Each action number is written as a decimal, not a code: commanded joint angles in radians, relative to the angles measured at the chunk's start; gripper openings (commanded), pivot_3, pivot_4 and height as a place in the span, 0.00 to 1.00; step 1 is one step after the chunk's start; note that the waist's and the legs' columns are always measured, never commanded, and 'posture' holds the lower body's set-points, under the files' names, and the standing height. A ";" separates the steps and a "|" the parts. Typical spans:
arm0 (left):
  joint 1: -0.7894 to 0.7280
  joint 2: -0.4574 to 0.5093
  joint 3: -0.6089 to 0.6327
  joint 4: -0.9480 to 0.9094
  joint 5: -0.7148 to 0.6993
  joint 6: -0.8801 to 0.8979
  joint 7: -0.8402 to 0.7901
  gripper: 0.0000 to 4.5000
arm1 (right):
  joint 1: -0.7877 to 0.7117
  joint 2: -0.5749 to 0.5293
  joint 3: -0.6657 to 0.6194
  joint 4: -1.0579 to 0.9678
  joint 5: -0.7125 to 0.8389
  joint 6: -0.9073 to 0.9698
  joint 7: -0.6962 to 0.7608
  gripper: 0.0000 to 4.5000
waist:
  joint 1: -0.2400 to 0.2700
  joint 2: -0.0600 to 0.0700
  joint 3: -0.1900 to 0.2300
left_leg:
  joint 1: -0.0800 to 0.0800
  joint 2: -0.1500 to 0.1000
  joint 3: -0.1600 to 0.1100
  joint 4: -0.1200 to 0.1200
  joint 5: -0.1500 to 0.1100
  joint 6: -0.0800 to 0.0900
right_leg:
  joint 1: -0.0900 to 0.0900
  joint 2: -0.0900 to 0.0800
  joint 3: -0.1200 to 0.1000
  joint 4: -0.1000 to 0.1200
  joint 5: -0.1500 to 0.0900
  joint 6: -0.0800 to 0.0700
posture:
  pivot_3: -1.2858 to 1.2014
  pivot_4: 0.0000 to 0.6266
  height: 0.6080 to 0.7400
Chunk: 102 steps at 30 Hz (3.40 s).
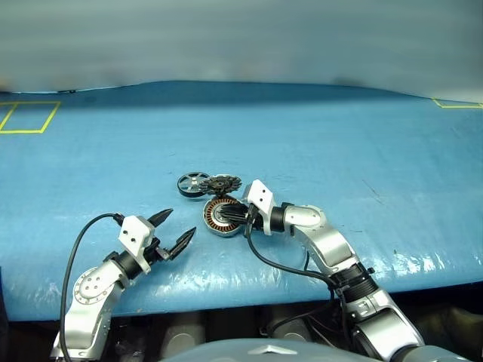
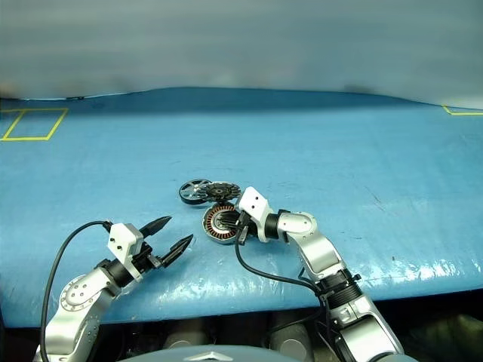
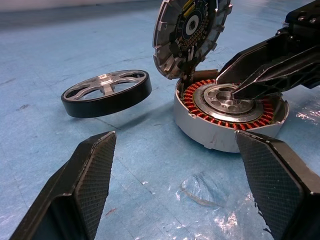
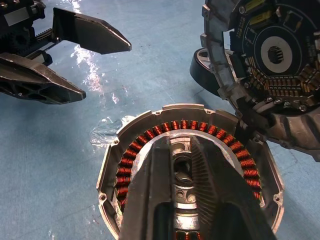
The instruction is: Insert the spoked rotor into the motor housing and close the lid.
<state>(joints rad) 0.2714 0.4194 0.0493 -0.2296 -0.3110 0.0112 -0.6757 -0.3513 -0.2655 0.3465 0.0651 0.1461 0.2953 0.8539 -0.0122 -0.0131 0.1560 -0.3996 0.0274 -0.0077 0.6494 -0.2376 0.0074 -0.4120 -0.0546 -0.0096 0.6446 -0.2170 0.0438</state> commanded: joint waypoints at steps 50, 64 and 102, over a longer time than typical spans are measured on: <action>-0.063 -0.020 0.081 0.015 0.009 -0.015 0.087 0.91 | 0.028 -0.021 -0.032 -0.157 0.061 0.049 0.028 0.01 | 0.000 0.000 -0.001 | 0.001 0.000 0.001 0.000 0.000 0.000 | 0.000 0.000 0.001 0.000 0.000 0.000 | 0.52 0.24 1.00; -0.356 0.169 0.067 0.054 0.011 0.290 0.025 0.79 | 0.106 -0.088 -0.082 -0.235 0.113 0.073 0.009 0.00 | 0.000 -0.001 0.000 | 0.000 0.000 0.001 0.000 0.000 0.000 | 0.000 0.001 0.001 0.000 0.001 0.001 | 0.52 0.24 1.00; -1.130 0.279 -0.584 0.381 0.297 0.939 -0.221 0.79 | 0.148 -0.150 -0.116 -0.325 0.112 0.127 -0.078 0.00 | -0.004 -0.006 0.006 | -0.003 0.000 0.001 0.002 0.000 0.000 | -0.003 0.004 0.005 0.000 0.005 0.008 | 0.52 0.24 1.00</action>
<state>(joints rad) -0.8444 0.7035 -0.5298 0.1446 -0.0391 0.9629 -0.8914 -0.2079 -0.4115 0.2390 -0.2163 0.2506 0.4244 0.7792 -0.0163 -0.0196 0.1624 -0.4030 0.0272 -0.0065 0.6512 -0.2376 0.0074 -0.4147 -0.0510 -0.0042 0.6444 -0.2123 0.0516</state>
